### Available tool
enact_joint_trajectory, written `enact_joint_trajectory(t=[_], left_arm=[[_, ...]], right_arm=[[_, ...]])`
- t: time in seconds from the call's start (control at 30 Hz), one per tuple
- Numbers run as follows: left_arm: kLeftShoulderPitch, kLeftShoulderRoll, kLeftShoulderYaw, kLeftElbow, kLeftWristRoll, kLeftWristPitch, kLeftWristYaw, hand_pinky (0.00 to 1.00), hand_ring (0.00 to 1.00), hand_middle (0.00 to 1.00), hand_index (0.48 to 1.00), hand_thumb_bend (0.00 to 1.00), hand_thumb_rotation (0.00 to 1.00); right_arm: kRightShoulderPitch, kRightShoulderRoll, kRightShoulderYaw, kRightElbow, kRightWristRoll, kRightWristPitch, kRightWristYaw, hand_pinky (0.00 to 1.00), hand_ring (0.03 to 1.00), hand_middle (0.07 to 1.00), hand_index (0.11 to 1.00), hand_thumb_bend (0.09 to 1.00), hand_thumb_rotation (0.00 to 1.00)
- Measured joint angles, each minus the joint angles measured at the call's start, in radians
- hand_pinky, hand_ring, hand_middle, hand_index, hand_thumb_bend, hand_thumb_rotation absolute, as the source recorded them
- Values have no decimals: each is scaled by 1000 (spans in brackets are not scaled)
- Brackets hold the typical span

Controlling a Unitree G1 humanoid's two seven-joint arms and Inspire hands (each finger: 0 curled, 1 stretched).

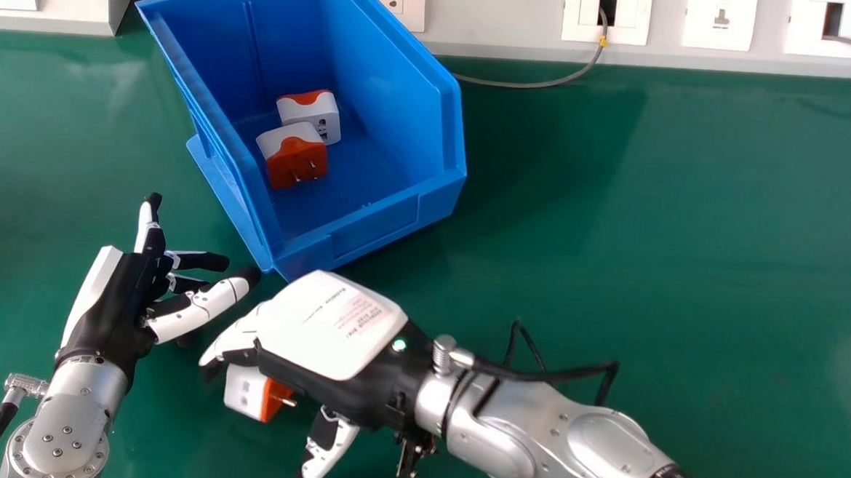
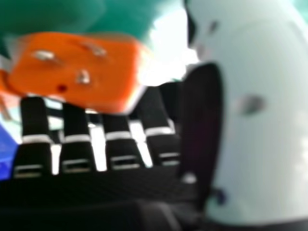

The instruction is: Pick all objects and put in blue box

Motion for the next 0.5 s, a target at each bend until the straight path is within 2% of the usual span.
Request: enact_joint_trajectory(t=[0.07,0.1,0.2,0.23,0.33,0.37,0.5], left_arm=[[-3,0,0,2,-3,0,-7,570,664,751,814,734,475],[-4,0,0,3,-5,0,-10,567,664,754,816,743,488],[-6,0,0,4,-11,-7,-18,565,664,757,818,750,498],[-6,0,0,5,-11,-10,-18,564,664,759,820,756,506],[-5,4,0,8,-11,-14,-19,564,664,759,820,756,506],[-5,4,0,9,-11,-14,-19,563,663,761,821,760,512],[-5,6,1,9,-11,-14,-19,562,663,764,823,765,519]], right_arm=[[14,14,-2,-53,6,61,71,610,704,738,679,732,59],[24,20,-3,-68,15,78,90,577,672,689,671,697,47],[83,19,-7,-64,43,94,105,523,625,652,662,664,37],[101,14,-8,-52,44,86,87,477,588,621,628,635,30],[114,-8,-14,-37,49,50,10,477,588,621,628,635,30],[114,-11,-18,-25,51,33,-15,446,549,587,611,611,24],[114,-14,-24,3,69,-13,-78,411,495,537,584,576,15]])
